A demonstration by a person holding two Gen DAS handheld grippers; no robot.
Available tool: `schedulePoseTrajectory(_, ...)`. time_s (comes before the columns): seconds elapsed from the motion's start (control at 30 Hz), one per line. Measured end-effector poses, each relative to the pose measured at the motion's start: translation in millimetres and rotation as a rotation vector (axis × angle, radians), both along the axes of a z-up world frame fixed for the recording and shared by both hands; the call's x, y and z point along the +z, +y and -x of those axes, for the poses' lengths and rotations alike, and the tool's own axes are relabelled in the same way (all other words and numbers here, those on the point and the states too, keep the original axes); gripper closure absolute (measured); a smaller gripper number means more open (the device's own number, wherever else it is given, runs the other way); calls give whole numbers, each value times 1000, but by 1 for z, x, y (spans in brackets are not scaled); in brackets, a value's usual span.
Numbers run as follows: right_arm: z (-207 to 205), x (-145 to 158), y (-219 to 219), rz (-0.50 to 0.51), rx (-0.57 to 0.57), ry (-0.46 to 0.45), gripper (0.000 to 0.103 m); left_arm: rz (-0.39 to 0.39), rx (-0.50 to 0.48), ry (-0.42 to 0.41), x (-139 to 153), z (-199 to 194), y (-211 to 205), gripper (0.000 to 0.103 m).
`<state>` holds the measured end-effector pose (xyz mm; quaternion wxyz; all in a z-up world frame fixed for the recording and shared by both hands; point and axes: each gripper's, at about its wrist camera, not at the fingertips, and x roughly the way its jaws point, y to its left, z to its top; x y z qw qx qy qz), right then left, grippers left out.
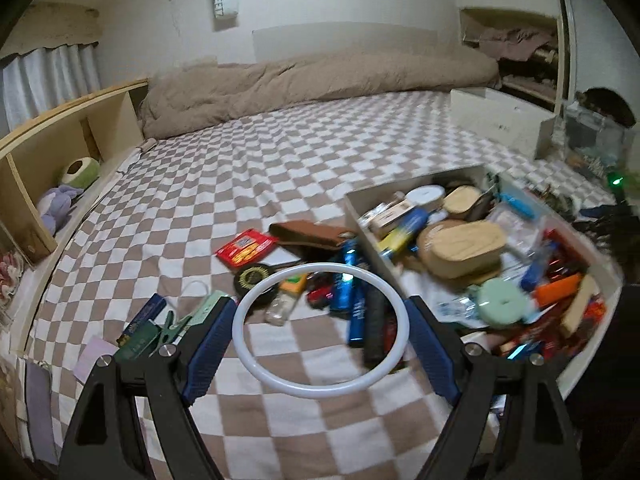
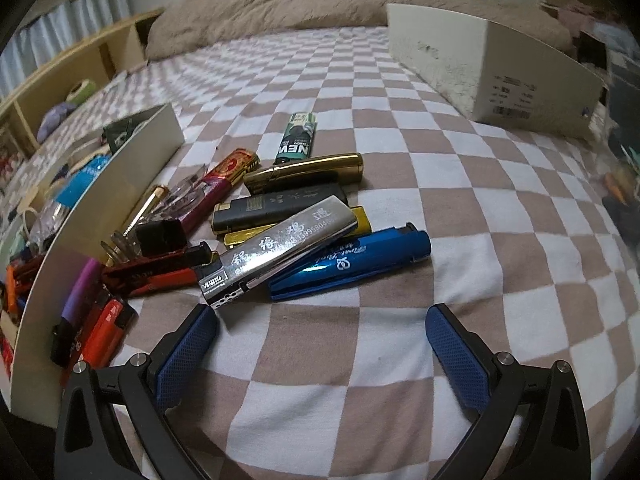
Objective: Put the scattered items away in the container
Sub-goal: 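Close right tool on blue lighter while left tool lifts the white ring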
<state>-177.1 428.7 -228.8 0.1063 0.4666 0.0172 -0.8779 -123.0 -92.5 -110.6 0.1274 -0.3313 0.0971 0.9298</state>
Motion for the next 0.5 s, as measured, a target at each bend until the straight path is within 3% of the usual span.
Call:
schedulePoseTrajectory(0.1,9,3,-3,-71,37,3,0,-16,-20,10,8,-11,8,18)
schedulePoseTrajectory(0.37,36,2,-4,-105,53,-50,1,-41,-45,-5,14,-24,20,18)
schedulePoseTrajectory(0.43,34,4,-4,-90,54,-49,18,-48,-45,-7,14,-25,22,18)
schedulePoseTrajectory(0.5,30,7,-3,-86,37,-48,19,-59,-42,-13,14,-27,22,18)
